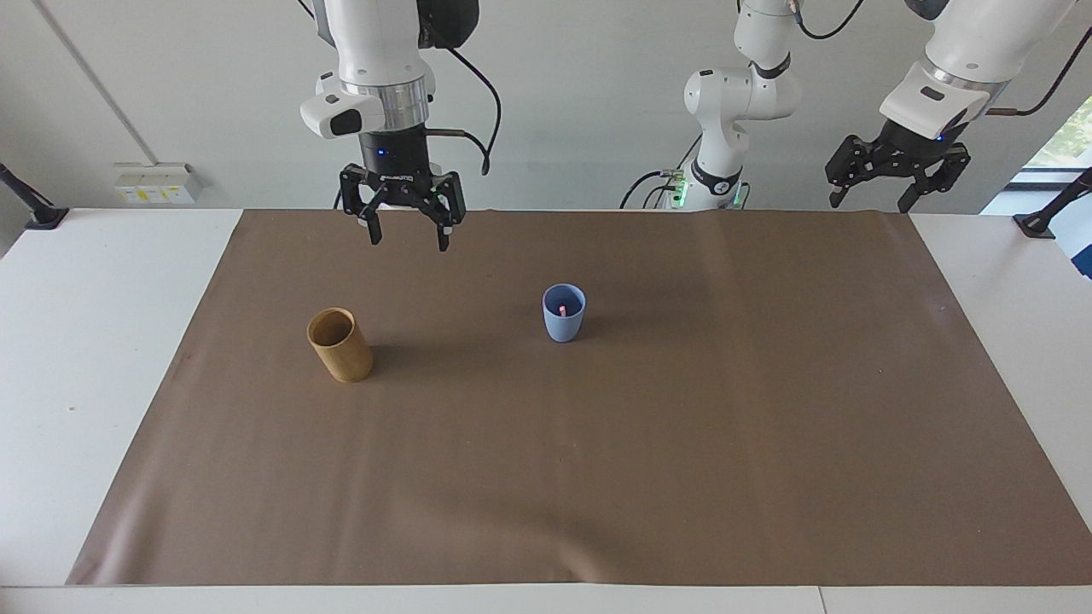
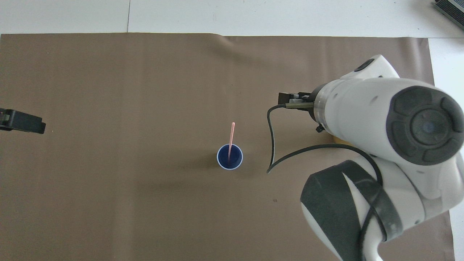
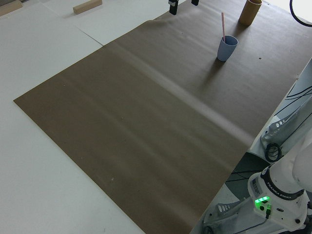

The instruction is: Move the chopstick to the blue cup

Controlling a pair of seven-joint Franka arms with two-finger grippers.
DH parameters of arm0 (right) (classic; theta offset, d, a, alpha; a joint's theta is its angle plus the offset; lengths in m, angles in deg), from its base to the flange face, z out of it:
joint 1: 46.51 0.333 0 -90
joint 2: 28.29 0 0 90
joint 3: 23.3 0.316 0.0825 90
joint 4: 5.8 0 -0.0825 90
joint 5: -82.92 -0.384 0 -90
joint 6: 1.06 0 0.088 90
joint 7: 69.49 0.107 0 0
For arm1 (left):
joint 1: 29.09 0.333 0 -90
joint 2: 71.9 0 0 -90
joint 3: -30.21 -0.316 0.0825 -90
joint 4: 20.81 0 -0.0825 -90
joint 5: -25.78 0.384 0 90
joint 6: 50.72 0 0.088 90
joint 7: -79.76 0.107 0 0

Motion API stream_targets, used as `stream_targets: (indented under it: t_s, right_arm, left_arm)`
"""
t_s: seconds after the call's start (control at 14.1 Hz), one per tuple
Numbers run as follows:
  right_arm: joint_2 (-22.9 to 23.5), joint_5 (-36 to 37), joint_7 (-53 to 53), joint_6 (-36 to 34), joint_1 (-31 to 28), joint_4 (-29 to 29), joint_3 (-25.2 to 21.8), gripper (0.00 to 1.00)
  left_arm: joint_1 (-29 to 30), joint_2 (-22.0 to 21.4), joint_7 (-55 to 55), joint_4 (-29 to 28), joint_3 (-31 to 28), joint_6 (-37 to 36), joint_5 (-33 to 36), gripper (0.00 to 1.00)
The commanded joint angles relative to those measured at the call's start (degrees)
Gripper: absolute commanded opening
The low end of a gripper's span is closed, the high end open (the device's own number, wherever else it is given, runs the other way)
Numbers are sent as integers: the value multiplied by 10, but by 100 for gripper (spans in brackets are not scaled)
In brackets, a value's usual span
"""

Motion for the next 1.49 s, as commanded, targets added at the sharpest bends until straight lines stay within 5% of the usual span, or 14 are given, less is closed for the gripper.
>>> stream_targets:
  t_s: [0.0, 0.64, 0.78, 1.42]
  right_arm:
    - [-6, -32, -48, -52, -42, 25, 5, 100]
    - [-43, -49, -166, -116, -150, -14, -8, 100]
    - [-36, -42, -206, -156, -155, 5, -10, 100]
    - [-54, -38, -216, -136, -148, -33, -17, 100]
  left_arm:
    - [-2, -15, 0, -15, 1, -12, 5, 100]
    - [4, -11, 9, -8, 0, -1, -7, 100]
    - [5, -10, 50, -7, -1, 9, -6, 100]
    - [7, -11, 48, -12, 0, 23, -8, 100]
